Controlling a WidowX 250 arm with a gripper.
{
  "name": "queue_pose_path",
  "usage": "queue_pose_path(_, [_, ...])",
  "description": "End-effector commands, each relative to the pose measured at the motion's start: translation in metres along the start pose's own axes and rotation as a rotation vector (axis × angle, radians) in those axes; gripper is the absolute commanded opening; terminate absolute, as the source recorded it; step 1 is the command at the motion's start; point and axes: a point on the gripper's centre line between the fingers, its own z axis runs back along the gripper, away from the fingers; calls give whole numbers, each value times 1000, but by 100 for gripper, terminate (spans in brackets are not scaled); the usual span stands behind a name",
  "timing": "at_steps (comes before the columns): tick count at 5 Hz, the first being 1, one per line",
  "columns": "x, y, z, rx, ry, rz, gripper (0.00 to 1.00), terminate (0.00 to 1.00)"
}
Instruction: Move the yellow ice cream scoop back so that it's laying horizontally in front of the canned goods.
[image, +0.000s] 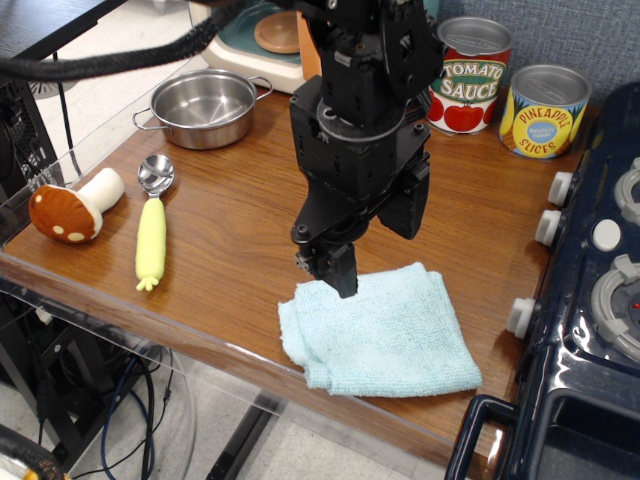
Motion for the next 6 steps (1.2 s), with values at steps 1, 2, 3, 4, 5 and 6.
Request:
queue_pose_path(1, [0,0,0,0,0,0,100,0])
queue_pose_path(2, [35,3,-4,14,-37,-7,100,0])
queue_pose_path(3, [67,11,-5,19,-98,-8,100,0])
queue_pose_path(4, [106,28,-5,21,-144,-36,100,0])
queue_pose_path(5, [135,38,-9,1,-106,-121,100,0])
queue_pose_path(6, [160,49,-17,-3,-118,-164,100,0])
